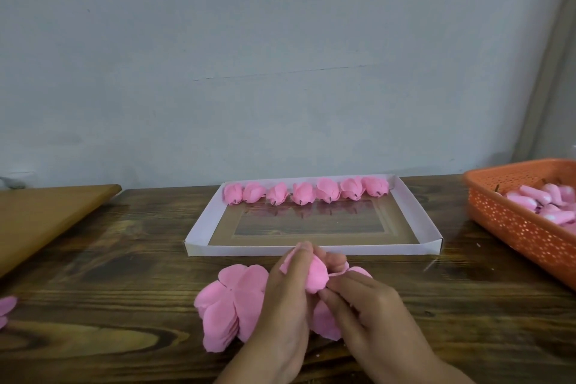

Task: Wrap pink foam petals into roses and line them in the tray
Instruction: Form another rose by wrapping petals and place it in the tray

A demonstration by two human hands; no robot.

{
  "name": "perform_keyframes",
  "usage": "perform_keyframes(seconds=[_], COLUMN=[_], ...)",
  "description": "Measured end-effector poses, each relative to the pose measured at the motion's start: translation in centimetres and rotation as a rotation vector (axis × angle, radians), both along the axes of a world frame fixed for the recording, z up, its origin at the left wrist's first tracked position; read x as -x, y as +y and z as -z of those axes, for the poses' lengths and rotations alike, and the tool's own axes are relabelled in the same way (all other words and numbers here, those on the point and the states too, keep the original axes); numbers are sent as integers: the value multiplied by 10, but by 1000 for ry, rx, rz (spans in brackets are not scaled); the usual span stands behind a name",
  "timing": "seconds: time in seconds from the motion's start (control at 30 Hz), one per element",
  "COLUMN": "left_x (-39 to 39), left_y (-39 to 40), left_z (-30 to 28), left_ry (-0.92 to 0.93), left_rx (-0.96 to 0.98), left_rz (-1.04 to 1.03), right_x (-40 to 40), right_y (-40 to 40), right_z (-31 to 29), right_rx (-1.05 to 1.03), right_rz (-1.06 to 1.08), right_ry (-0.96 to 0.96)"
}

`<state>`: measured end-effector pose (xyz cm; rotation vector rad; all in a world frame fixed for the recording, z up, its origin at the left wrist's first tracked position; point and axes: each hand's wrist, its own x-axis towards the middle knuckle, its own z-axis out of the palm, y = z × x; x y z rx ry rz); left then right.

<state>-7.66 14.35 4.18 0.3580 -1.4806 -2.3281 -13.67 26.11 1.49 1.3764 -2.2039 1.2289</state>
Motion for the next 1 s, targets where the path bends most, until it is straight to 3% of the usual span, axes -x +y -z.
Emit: perform_keyframes(seconds=[0.07, 0.17, 0.33, 0.43, 0.5, 0.57, 0.63, 0.7, 0.77, 0.83, 0.97, 1.0], left_x=[-1, -5, -6, -7, -7, -4, 1, 4, 5, 5, 2, 1], left_y=[0, -1, -8, -8, -9, -10, -10, -9, -7, -6, -8, -8], left_z=[-2, -4, -2, -2, -1, 0, 2, 5, 8, 8, 4, 3], left_ry=[-6, -14, -48, -15, 10, -16, -70, -115, -137, -133, -54, -34], left_rx=[-15, -18, -63, -225, -323, -319, -261, -189, -155, -172, -275, -293], left_rz=[6, 61, 115, 105, 87, 41, -26, -67, -74, -52, -9, -4], right_x=[-4, -11, -11, -13, -18, -23, -25, -26, -22, -21, -23, -23], right_y=[-1, -3, -9, -9, -10, -13, -11, -6, -2, -3, -10, -11], right_z=[-4, -10, -19, -19, -23, -23, -19, -19, -15, -13, -19, -19], right_rx=[24, 70, 119, 222, 261, 147, -42, -209, -243, -152, 79, 91], right_rz=[-96, -283, -478, -633, -624, -408, -150, -55, -77, -136, -270, -315], right_ry=[-152, -608, -1089, -1450, -1617, -1425, -937, -394, -182, -258, -967, -1057])
